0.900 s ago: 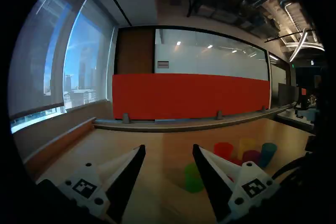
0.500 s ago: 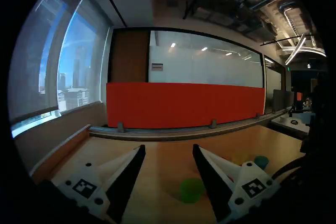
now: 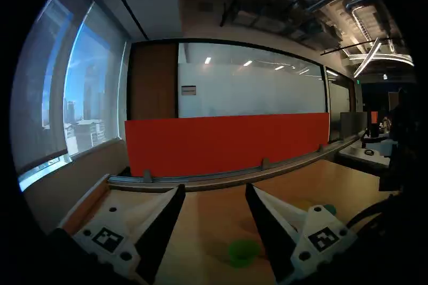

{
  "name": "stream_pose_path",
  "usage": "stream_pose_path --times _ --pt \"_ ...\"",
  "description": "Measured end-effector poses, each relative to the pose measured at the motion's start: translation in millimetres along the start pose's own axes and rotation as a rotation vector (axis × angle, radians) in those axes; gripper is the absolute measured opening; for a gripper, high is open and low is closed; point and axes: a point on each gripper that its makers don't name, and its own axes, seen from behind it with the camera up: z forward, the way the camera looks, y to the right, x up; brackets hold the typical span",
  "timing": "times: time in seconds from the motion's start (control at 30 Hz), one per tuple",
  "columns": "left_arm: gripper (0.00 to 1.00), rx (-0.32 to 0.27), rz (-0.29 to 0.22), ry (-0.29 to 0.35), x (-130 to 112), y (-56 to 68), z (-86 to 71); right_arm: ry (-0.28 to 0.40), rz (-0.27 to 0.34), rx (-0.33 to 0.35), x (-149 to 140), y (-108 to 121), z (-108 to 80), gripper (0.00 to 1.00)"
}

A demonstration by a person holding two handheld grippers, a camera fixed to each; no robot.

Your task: Pour water

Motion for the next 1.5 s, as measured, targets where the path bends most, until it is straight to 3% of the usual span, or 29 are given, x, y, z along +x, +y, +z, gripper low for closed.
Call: stream_pose_path --times 0.3,0.7,1.0,1.3,1.5 --pt "0.83 -0.132 -0.028 0.019 3 21.2 0.1 -0.009 -0.015 0.117 0 -18 -1.8 1.0" --pt "0.83 -0.27 0.027 -0.003 3 42.9 -4.4 -0.009 -0.042 0.307 10 -55 -7.5 1.0" --pt "0.83 -0.319 0.028 -0.016 -1 50.3 -5.8 -0.022 -0.072 0.347 10 -63 -6.5 1.0" --pt "0.83 -0.384 0.046 -0.071 -17 60.7 -6.0 -0.121 -0.107 0.377 -15 -64 -5.5 1.0" --pt "0.83 -0.398 0.053 -0.121 -35 58.2 -0.6 -0.171 -0.143 0.384 -27 -63 -6.7 1.0"
